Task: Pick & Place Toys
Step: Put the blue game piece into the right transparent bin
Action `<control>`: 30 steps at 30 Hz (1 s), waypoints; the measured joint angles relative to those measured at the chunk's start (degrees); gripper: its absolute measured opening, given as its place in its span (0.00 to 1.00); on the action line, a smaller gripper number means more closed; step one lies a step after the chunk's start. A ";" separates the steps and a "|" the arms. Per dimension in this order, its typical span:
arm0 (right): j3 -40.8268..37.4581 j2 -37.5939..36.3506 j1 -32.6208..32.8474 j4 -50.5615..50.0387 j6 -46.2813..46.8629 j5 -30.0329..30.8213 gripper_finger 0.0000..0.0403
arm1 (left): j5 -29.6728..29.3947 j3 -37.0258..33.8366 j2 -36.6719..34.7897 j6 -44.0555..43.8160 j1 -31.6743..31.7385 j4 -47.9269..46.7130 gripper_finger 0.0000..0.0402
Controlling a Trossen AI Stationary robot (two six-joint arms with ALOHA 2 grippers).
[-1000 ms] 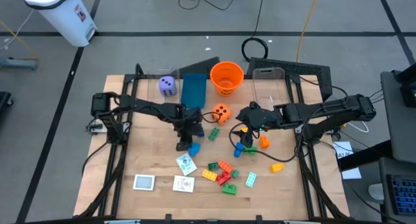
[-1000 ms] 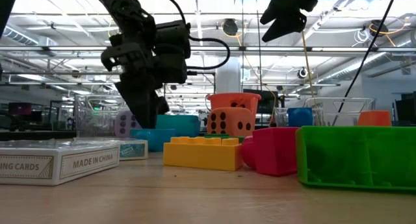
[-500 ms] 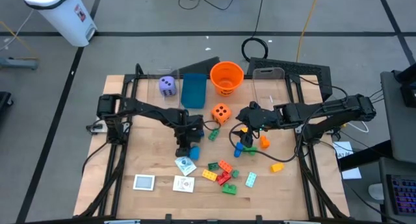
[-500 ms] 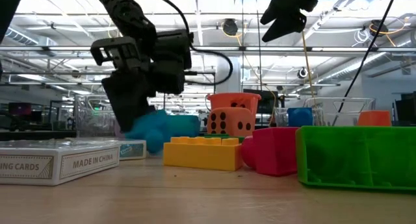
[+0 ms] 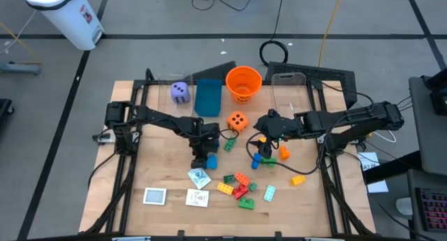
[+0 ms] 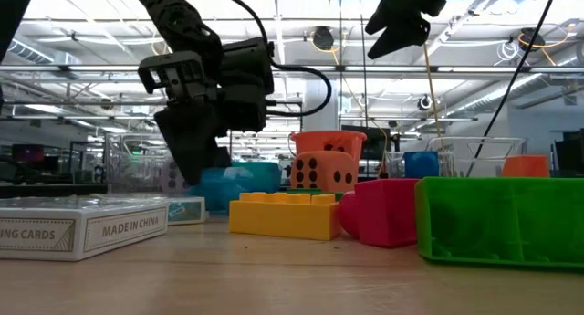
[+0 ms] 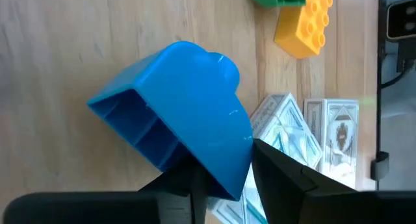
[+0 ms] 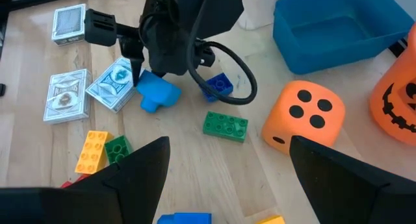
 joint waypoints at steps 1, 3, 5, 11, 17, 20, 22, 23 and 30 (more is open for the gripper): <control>0.00 0.00 0.00 0.00 0.04 0.00 0.77 | 0.50 0.00 -0.02 -0.53 0.00 0.59 0.25; 0.00 0.00 0.00 0.00 0.07 0.00 0.77 | 1.65 0.00 -0.02 -0.82 0.06 1.55 0.21; 0.00 0.00 0.00 0.00 0.07 0.00 0.77 | 1.92 0.02 -0.02 -0.82 0.04 2.15 0.17; 0.00 0.00 0.00 0.00 0.07 0.00 0.77 | 2.33 0.13 -0.15 -2.11 0.04 4.15 0.09; 0.00 0.00 0.00 0.00 -0.05 0.00 0.77 | 1.70 0.11 -0.13 -4.77 0.04 6.94 0.10; 0.00 0.00 0.00 0.00 -0.07 0.00 0.77 | 1.71 0.09 -0.09 -5.91 0.04 8.34 0.10; 0.00 0.00 0.00 0.00 -0.07 0.00 0.77 | 2.62 0.09 -0.09 -6.70 0.20 9.57 0.10; 0.00 0.00 0.00 0.00 -0.07 0.00 0.77 | 3.34 0.09 -0.09 -7.24 0.29 10.22 0.10; 0.00 0.00 0.00 0.00 -0.09 -0.02 0.77 | 7.33 0.40 -0.84 -13.42 1.28 16.59 0.11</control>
